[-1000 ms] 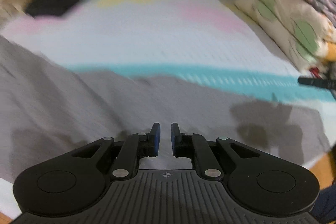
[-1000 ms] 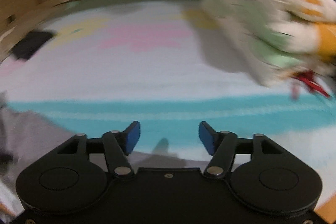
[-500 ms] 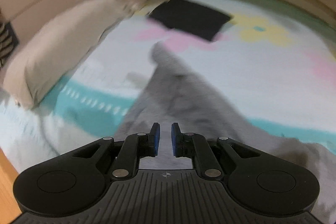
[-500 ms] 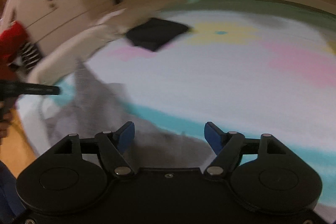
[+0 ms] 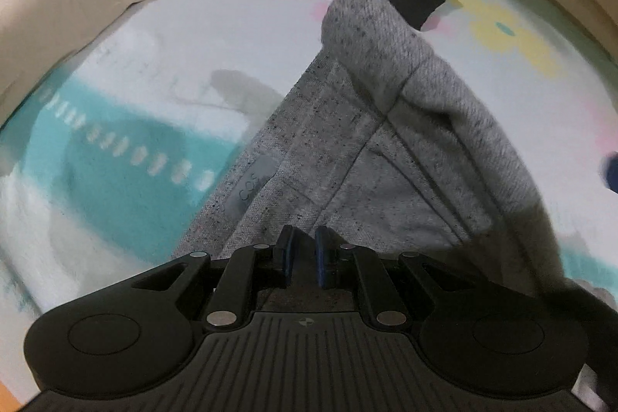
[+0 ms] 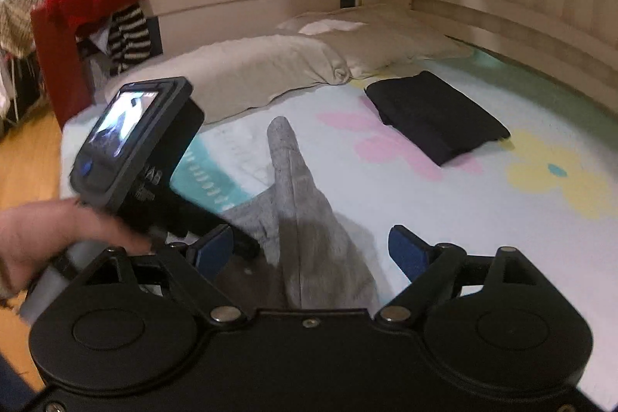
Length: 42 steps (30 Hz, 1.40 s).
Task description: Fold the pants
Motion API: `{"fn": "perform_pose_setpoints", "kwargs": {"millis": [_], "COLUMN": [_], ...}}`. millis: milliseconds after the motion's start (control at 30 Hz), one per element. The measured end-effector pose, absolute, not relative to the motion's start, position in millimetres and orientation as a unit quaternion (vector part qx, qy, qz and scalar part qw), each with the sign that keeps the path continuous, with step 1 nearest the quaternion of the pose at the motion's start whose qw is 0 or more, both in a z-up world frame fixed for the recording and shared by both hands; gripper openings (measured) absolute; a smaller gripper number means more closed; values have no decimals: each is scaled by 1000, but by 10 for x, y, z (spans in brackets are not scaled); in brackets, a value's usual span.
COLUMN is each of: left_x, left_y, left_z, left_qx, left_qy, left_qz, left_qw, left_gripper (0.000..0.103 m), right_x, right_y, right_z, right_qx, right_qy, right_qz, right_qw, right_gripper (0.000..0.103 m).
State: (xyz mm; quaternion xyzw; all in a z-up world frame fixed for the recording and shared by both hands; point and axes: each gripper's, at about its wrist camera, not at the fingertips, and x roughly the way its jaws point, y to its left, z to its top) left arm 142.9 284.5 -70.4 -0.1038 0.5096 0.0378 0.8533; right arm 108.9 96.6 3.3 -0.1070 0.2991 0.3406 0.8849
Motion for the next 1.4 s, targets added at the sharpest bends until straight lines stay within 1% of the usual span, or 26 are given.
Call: {"fn": "perform_pose_setpoints", "kwargs": {"millis": [67, 133, 167, 200, 233, 267, 333, 500, 600, 667, 700, 800, 900, 933, 1000, 1033, 1067, 1100, 1200, 1233, 1267, 1333, 1400], "left_x": [1413, 1399, 1402, 1382, 1342, 1297, 1167, 785, 699, 692, 718, 814, 898, 931, 993, 986, 989, 974, 959, 951, 939, 939, 969], "left_y": [2894, 2972, 3035, 3091, 3154, 3214, 3320, 3468, 3499, 3454, 3423, 3299, 3135, 3082, 2992, 2949, 2917, 2870, 2792, 2753, 2708, 2642, 2574], "left_z": [-692, -620, -569, -499, -411, -326, -133, 347, 511, 578, 564, 461, 301, 242, 115, 77, 42, 2, -133, -170, -220, -324, -459], "left_qx": [-111, -112, -111, -108, -105, -101, -97, -108, -91, -78, -70, -41, -2, 6, 17, 20, 23, 27, 45, 52, 59, 78, 107], "left_qy": [512, 515, 511, 502, 488, 475, 445, 367, 339, 330, 331, 358, 392, 403, 424, 430, 436, 442, 461, 467, 475, 492, 508], "left_qz": [38, 57, 72, 90, 110, 131, 170, 203, 226, 234, 231, 196, 151, 135, 101, 83, 66, 53, 20, 13, 3, -11, -4], "left_qw": [851, 848, 849, 853, 859, 864, 874, 902, 909, 911, 912, 912, 908, 905, 900, 899, 897, 895, 886, 882, 878, 867, 855], "left_gripper": [11, 11, 11, 11, 11, 11, 11, 11, 11, 11, 11, 11, 11, 11, 11, 11, 11, 11, 11, 11, 11, 11, 11], "right_x": [1160, 1274, 1307, 1325, 1363, 1413, 1457, 1456, 1131, 835, 658, 249, -49, -112, -223, -226, -206, -196, -228, -262, -276, -267, -284], "right_y": [1099, 1207, 1242, 1256, 1279, 1279, 1199, 828, 788, 953, 1092, 1491, 1786, 1823, 1852, 1857, 1851, 1809, 1560, 1474, 1283, 976, 639], "right_z": [-41, -131, -182, -213, -248, -290, -254, 358, 605, 489, 323, -234, -685, -735, -738, -717, -686, -649, -477, -448, -397, -331, -317], "right_qx": [-123, -133, -140, -147, -152, -148, -122, -36, -39, -74, -100, -174, -226, -235, -244, -241, -234, -222, -198, -191, -175, -153, -147], "right_qy": [302, 312, 320, 328, 343, 366, 371, 333, 307, 324, 340, 365, 369, 359, 338, 337, 339, 340, 328, 324, 320, 322, 326], "right_qz": [324, 322, 319, 315, 311, 306, 306, 301, 332, 366, 381, 402, 398, 392, 390, 398, 409, 420, 423, 424, 423, 410, 385], "right_qw": [888, 884, 881, 878, 873, 866, 868, 893, 891, 869, 854, 822, 808, 814, 821, 818, 814, 812, 821, 824, 829, 840, 851], "right_gripper": [88, 84, 68, 55, 14, 14, 13, 13, 13, 13, 13, 14, 17, 21, 33, 46, 57, 58, 60, 62, 66, 69, 69]}}
